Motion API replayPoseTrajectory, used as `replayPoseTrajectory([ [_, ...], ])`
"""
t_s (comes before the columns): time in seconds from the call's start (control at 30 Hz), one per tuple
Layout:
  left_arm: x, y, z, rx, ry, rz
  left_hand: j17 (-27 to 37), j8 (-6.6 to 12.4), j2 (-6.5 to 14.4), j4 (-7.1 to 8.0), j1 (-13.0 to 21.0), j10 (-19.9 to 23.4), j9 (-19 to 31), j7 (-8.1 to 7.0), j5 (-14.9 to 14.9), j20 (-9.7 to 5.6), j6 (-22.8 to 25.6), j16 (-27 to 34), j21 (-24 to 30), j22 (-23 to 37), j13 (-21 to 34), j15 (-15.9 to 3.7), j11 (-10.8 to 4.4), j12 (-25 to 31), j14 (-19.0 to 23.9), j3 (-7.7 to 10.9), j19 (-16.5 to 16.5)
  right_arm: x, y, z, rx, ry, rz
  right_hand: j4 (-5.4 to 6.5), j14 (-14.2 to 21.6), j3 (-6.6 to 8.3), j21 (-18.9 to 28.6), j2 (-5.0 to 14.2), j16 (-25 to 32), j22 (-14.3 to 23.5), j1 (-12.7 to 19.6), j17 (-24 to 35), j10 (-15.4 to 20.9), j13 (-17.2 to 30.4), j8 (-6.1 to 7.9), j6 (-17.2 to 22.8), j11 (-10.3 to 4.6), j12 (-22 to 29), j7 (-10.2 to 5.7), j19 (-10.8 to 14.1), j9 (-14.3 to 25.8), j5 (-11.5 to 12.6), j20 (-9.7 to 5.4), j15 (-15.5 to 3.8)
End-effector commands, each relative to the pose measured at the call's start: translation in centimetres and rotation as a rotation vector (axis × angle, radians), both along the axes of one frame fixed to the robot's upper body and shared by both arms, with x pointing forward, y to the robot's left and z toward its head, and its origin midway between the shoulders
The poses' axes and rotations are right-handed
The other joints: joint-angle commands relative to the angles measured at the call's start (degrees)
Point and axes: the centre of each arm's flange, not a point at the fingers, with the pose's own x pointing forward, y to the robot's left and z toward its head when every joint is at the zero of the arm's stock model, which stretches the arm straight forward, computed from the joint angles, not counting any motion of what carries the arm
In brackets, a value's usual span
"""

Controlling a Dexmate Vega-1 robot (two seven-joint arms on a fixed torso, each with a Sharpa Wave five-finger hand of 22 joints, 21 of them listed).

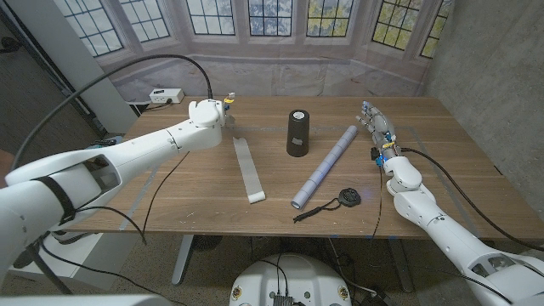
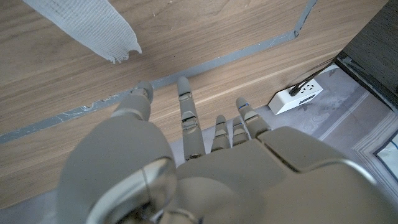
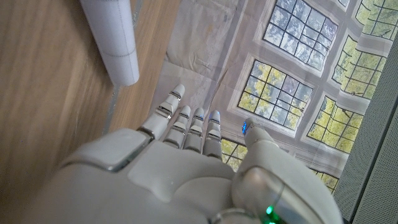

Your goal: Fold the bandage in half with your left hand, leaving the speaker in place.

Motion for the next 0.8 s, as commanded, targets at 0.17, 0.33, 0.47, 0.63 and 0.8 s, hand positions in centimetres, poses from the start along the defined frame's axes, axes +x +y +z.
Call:
replayPoseTrajectory([
  [0.17, 0.1, -0.8, -2.5, -0.014, -0.029, -0.023, 0.18, -0.25, -0.57, -0.63, 2.33, 0.62, 0.22, -0.01, 0.48, 0.27, -0.48, 0.25, -0.01, 0.11, 0.02, 0.10, 0.10, -0.08, 0.91, 0.38, 0.65, -0.1, -0.4, -0.6, 0.027, -0.009, -0.009, -0.26, 0.68, 0.10, -0.02, 0.09, 0.18, 0.16, 0.49, -0.01, 0.50, 0.14, 0.04, 0.85, 0.30, 0.06, 0.02, 0.54, 0.01, 0.06, -2.96, -1.93],
  [0.33, -0.3, -0.8, -3.3, -0.020, -0.054, -0.026, 0.19, -0.84, -1.19, -0.75, 4.91, 0.60, 0.26, 1.29, 0.39, 0.18, -2.11, 0.07, -0.18, 0.11, 0.03, 0.09, 0.16, -0.33, 1.04, 0.80, 0.85, -0.1, -0.5, -0.9, 0.035, -0.012, -0.009, -0.26, 0.76, 0.09, 0.00, 0.06, 0.22, 0.16, 0.45, 0.01, 0.58, 0.14, 0.07, 1.13, 0.39, 0.06, 0.13, 0.62, 0.01, 0.05, -2.85, -1.72],
  [0.47, -0.7, -0.7, -3.8, -0.018, -0.074, -0.031, 0.20, -1.04, -1.38, -0.72, 5.81, 0.61, 0.28, 1.48, 0.36, 0.06, -2.78, 0.03, -0.23, 0.11, 0.04, 0.11, 0.30, -0.39, 1.13, 0.94, 0.91, 0.0, -0.5, -0.9, 0.036, -0.015, -0.006, -0.26, 0.76, 0.11, 0.00, 0.06, 0.22, 0.16, 0.44, 0.02, 0.62, 0.14, 0.08, 1.33, 0.55, 0.06, 0.29, 0.66, 0.01, 0.05, -2.78, -1.64],
  [0.63, -1.0, -0.5, -4.2, -0.019, -0.084, -0.025, 0.20, -1.16, -1.51, -0.64, 6.91, 0.78, 0.31, 1.78, 0.37, 0.14, -3.40, 0.08, -0.32, 0.13, 0.05, 0.28, 0.75, -0.41, 1.45, 1.11, 0.90, 0.1, -0.4, -0.9, 0.032, -0.017, -0.003, -0.29, 0.82, 0.12, 0.00, 0.05, 0.24, 0.16, 0.45, 0.02, 0.65, 0.14, 0.11, 1.57, 0.65, 0.05, 0.33, 0.69, 0.02, 0.05, -2.72, -1.63],
  [0.8, -1.2, -0.2, -4.6, -0.024, -0.107, -0.021, 0.21, -1.11, -1.56, -0.55, 7.65, 1.14, 0.34, 1.80, 0.42, 0.19, -3.51, 0.19, -0.31, 0.14, 0.05, 0.31, 0.72, -0.33, 1.93, 1.20, 1.05, 0.1, -0.4, -0.8, 0.027, -0.016, 0.000, -0.29, 0.88, 0.12, -0.01, 0.03, 0.27, 0.17, 0.43, 0.03, 0.69, 0.14, 0.10, 1.74, 0.68, 0.04, 0.38, 0.71, 0.02, 0.05, -2.69, -1.63],
])
